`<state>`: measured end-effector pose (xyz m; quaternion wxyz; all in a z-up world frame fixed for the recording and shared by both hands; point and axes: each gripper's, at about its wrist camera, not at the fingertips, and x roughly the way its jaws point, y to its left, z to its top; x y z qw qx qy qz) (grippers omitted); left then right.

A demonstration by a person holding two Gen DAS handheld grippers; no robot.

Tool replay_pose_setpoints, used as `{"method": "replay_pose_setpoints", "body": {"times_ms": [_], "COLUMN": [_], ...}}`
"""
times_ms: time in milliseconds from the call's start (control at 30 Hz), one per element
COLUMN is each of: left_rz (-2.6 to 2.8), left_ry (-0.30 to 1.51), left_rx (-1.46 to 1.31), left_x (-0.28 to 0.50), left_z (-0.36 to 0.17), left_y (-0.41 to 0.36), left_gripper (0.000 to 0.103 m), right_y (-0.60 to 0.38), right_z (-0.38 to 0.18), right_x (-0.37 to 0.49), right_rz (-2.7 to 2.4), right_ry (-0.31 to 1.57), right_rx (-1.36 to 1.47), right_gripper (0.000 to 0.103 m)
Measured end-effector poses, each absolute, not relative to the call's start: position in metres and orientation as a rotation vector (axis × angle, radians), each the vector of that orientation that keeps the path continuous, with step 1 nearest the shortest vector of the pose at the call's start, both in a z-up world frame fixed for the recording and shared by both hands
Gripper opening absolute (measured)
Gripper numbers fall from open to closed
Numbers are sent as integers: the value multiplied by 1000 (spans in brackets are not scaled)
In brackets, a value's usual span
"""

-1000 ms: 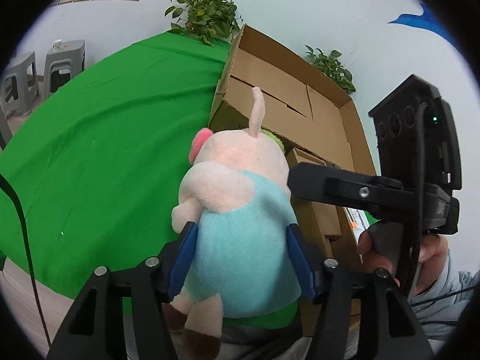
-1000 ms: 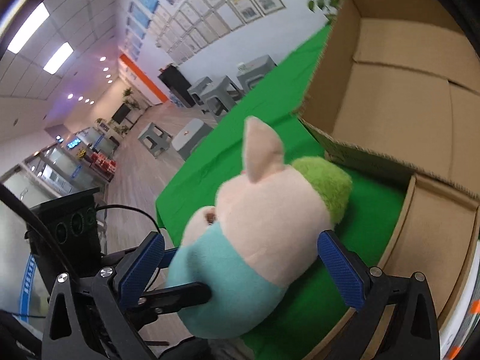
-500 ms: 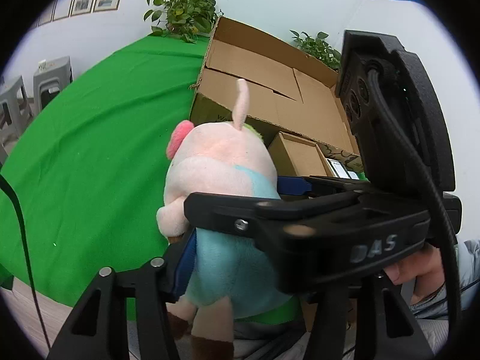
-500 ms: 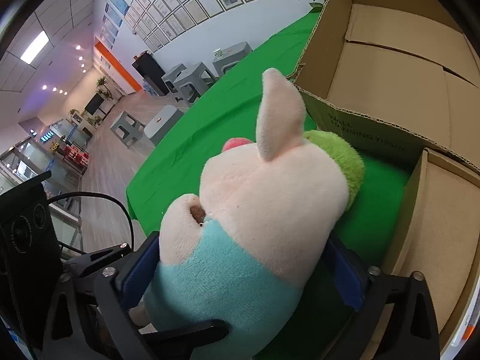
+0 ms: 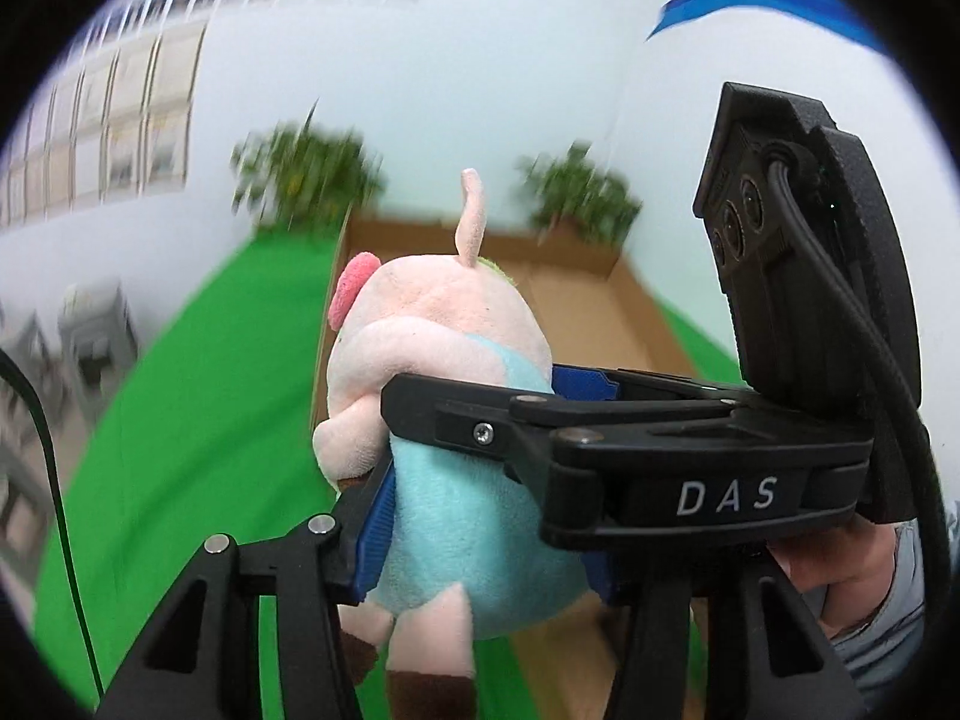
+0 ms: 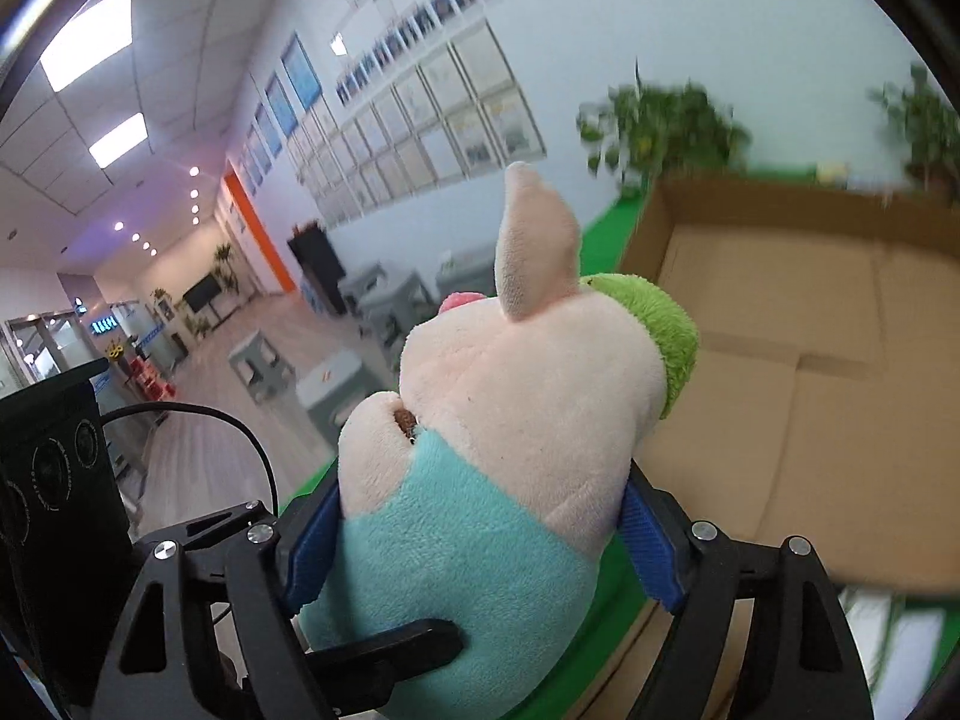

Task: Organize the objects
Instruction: 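Lift the pig toy with the left gripper and carry it over the large box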

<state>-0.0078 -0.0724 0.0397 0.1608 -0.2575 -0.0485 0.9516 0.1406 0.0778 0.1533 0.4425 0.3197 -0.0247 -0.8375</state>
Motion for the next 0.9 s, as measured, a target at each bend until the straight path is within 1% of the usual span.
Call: {"method": "replay_pose_setpoints", "body": {"times_ms": [100, 200, 400, 467, 567, 667, 900], "left_rz": [2721, 2705, 2663, 2654, 2644, 2631, 2583], "left_ry": [-84, -61, -74, -98, -142, -179, -278], "left_rx": [-596, -537, -558, -588, -653, -743, -980], "left_x": [-35, -62, -103, -104, -116, -137, -174], "left_z": [70, 86, 89, 84, 71, 52, -1], "left_y": [-59, -46, -39, -40, -43, -54, -70], "left_gripper": [51, 51, 51, 51, 51, 51, 51], "right_y": [111, 133, 171, 163, 150, 118, 81], "right_z": [202, 234, 249, 247, 228, 198, 109], "right_x": [123, 108, 63, 38, 8, -25, -76], "right_rz": [-2145, -2203, -2234, -2227, -2203, -2172, -2092], "right_ry": [-63, -67, -83, -85, -83, -81, -92], "right_rx": [697, 643, 676, 710, 779, 853, 1049], "right_gripper": [79, 79, 79, 79, 79, 79, 79]}}
